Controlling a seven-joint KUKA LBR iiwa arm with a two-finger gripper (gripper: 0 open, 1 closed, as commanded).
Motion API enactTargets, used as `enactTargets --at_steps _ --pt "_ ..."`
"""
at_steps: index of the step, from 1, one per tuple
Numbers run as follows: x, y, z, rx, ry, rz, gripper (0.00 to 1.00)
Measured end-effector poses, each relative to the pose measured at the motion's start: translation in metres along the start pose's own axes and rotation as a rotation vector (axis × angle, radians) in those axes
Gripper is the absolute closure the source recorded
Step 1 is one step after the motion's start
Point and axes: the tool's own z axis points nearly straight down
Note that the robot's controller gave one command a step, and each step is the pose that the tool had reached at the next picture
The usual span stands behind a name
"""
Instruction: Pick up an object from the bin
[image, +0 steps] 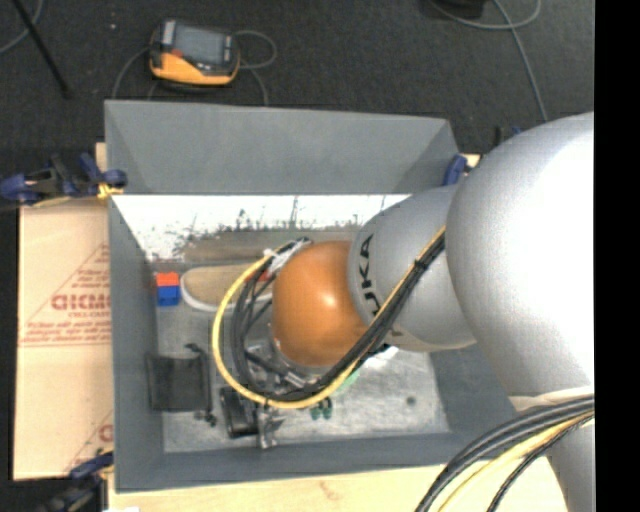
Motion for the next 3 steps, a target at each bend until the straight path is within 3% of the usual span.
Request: enactTargets --at_steps 1,2,3 --pt "0.0 0.0 0.0 0.0 0.0 0.001 1.0" --pt "0.004 -0.002 -0.042 0.001 0.011 -0.017 1.0" --pt "0.006 0.003 -0.094 0.0 0.005 0.009 1.0"
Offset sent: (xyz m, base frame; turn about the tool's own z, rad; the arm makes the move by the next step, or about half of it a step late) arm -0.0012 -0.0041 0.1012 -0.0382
